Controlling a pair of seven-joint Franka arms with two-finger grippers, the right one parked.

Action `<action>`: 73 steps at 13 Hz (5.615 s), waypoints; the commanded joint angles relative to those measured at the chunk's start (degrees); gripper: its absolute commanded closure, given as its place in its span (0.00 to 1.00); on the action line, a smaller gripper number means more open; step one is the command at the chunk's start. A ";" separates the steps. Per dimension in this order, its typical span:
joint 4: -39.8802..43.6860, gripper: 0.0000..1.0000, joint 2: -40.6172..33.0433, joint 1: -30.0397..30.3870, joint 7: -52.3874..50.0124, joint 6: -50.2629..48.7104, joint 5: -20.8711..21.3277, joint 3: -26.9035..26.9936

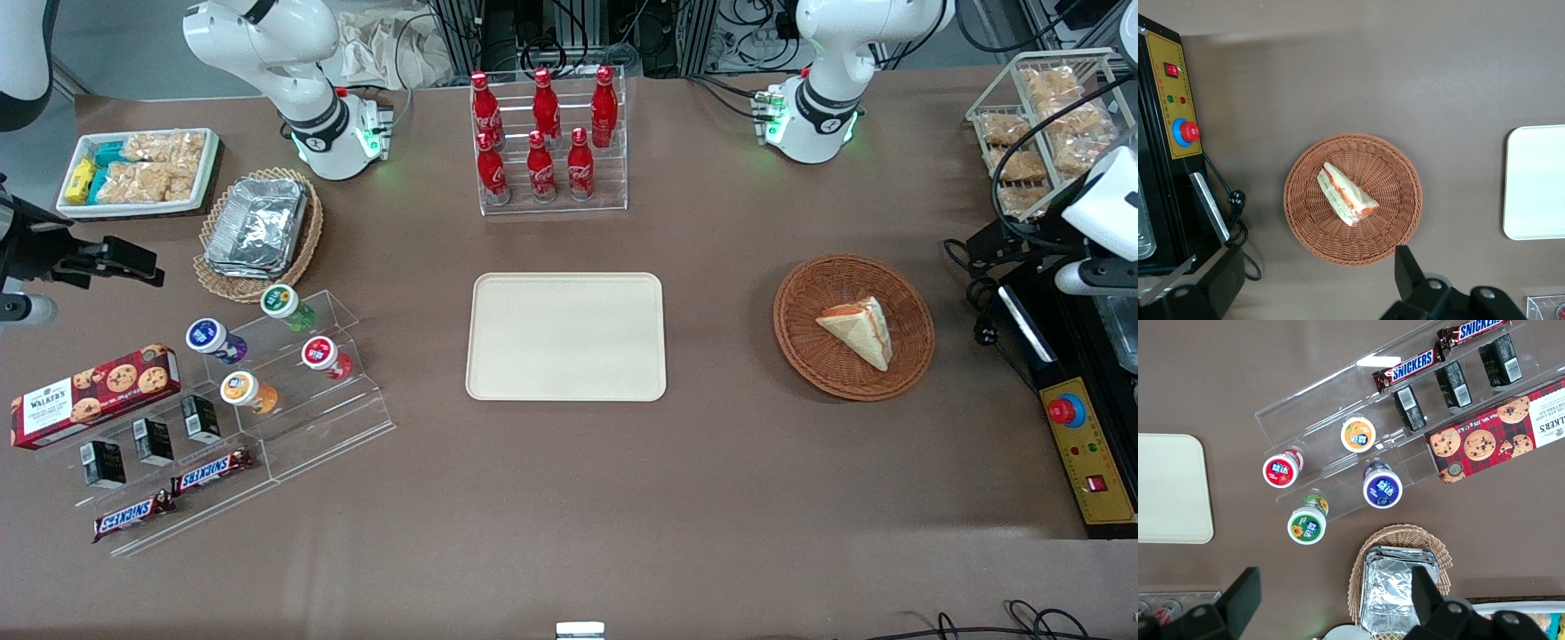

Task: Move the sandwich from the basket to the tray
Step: 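Move the left gripper over the wrapped sandwich in the wicker basket, then lower the left gripper and close it on the sandwich, then lift the sandwich out of the basket with the left gripper, then carry the sandwich over the cream tray and lower it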

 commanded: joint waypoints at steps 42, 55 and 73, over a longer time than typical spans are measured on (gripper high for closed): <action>-52.82 1.00 2.08 -1.88 -57.18 57.68 1.18 2.65; -13.62 1.00 2.24 -1.97 -35.71 5.88 0.66 -16.05; -13.53 0.96 34.75 -12.16 -56.27 37.96 16.90 -28.28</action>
